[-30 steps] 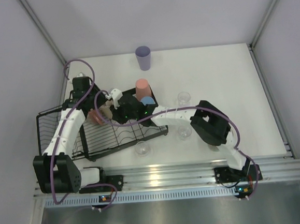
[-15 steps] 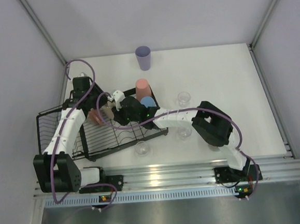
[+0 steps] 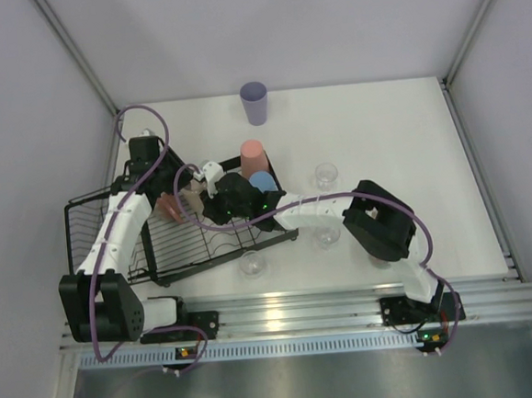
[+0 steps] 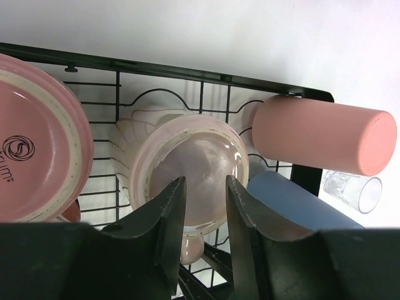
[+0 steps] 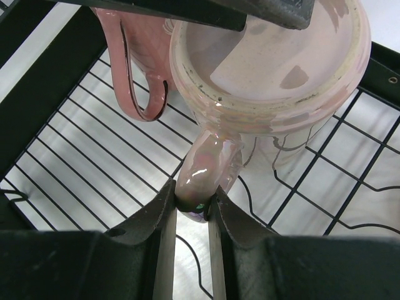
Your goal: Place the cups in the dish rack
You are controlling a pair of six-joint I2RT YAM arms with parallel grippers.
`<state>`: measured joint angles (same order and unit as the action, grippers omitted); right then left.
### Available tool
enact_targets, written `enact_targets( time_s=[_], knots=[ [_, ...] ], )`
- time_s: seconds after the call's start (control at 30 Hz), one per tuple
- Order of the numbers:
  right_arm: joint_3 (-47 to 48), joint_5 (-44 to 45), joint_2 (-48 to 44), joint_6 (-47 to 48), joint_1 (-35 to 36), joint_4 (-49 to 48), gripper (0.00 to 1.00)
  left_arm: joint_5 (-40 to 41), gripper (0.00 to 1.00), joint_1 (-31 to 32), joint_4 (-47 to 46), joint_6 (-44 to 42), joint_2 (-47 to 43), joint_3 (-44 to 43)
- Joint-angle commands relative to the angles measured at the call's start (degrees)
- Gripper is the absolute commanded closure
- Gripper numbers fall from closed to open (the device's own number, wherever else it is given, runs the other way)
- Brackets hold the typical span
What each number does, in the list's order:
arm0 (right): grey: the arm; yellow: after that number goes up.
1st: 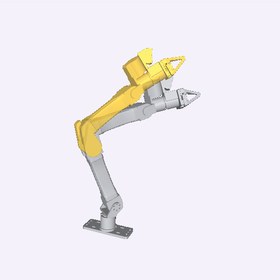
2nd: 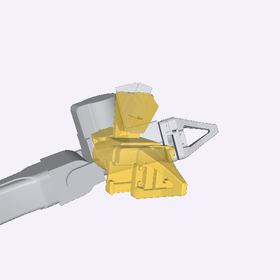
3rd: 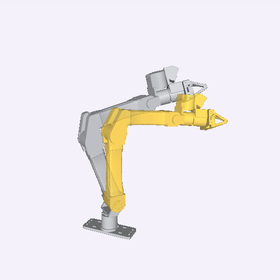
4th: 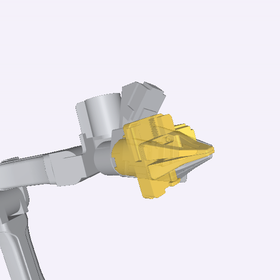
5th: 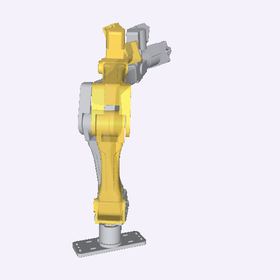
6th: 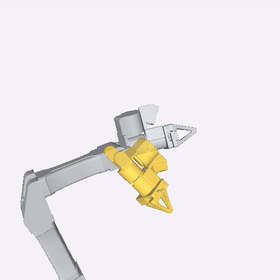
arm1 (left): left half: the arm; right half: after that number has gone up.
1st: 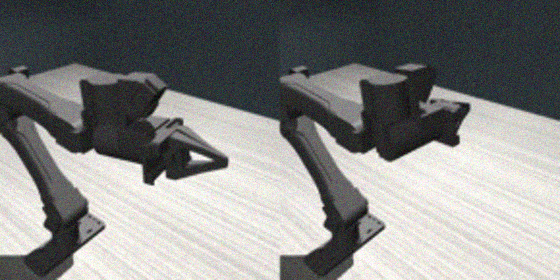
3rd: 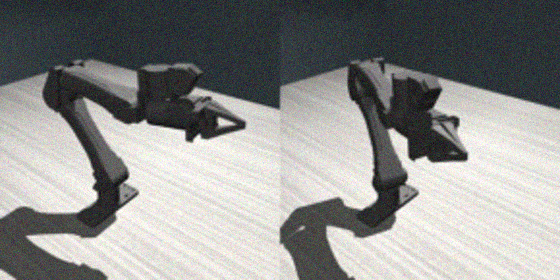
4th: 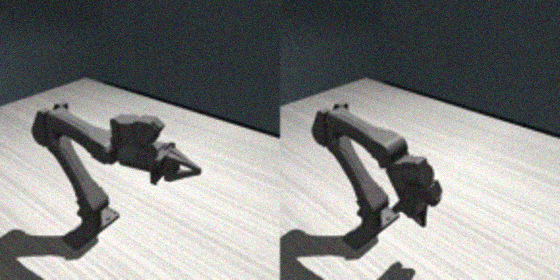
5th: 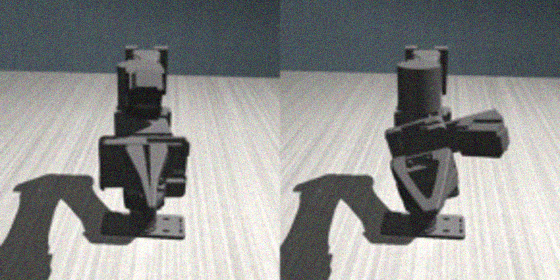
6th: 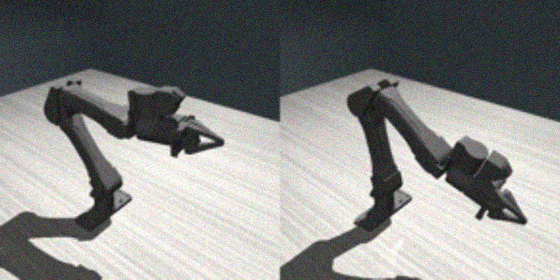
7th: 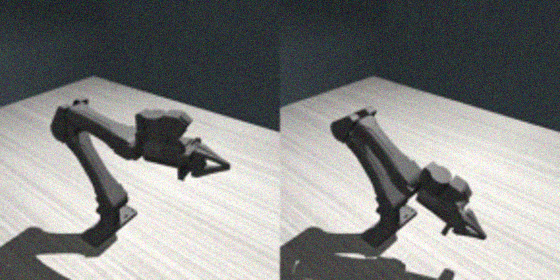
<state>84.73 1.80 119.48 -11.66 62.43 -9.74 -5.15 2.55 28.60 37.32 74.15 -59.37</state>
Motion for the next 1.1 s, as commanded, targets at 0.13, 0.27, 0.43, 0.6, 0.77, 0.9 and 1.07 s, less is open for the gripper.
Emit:
enact_targets(
  time_s=[0.13, 0.27, 0.43, 0.6, 0.77, 0.9, 1.07],
  knots=[
    [-0.6, -1.4, -3.6, -1.8, 1.7, -0.8, 1.0, 1.1, 0.62, -0.3, 0.1, -1.3, 0.2, -1.4],
    [-0.6, -1.3, -3.6, -2.7, 1.9, -0.3, 1.0, 0.7, 0.62, -0.3, 0.1, -1.3, 0.2, -1.4],
    [-0.8, -1.5, -3.3, -4.1, 2.2, 0.4, 1.0, -0.5, 0.62, -0.3, 0.1, -1.9, -0.3, -1.7],
    [-0.7, -1.5, -2.9, -4.2, 2.3, 0.9, 1.0, -0.1, 0.61, -0.3, 0.4, -2.0, -0.8, -1.8],
    [-0.7, -1.1, -3.2, -4.7, 2.3, 1.7, 1.0, -0.3, 0.61, -0.3, 0.5, -1.7, -0.6, -1.9],
    [-1.7, -1.1, -3.8, -5.2, 2.5, 1.1, 1.0, -0.7, 0.62, -0.3, 0.5, -1.6, -0.8, -2.5],
    [-0.4, -0.9, -4.2, -4.7, 2.4, 0.9, 1.0, -0.7, 0.62, -0.3, 0.9, -1.8, -0.6, -3.2]
  ],
)
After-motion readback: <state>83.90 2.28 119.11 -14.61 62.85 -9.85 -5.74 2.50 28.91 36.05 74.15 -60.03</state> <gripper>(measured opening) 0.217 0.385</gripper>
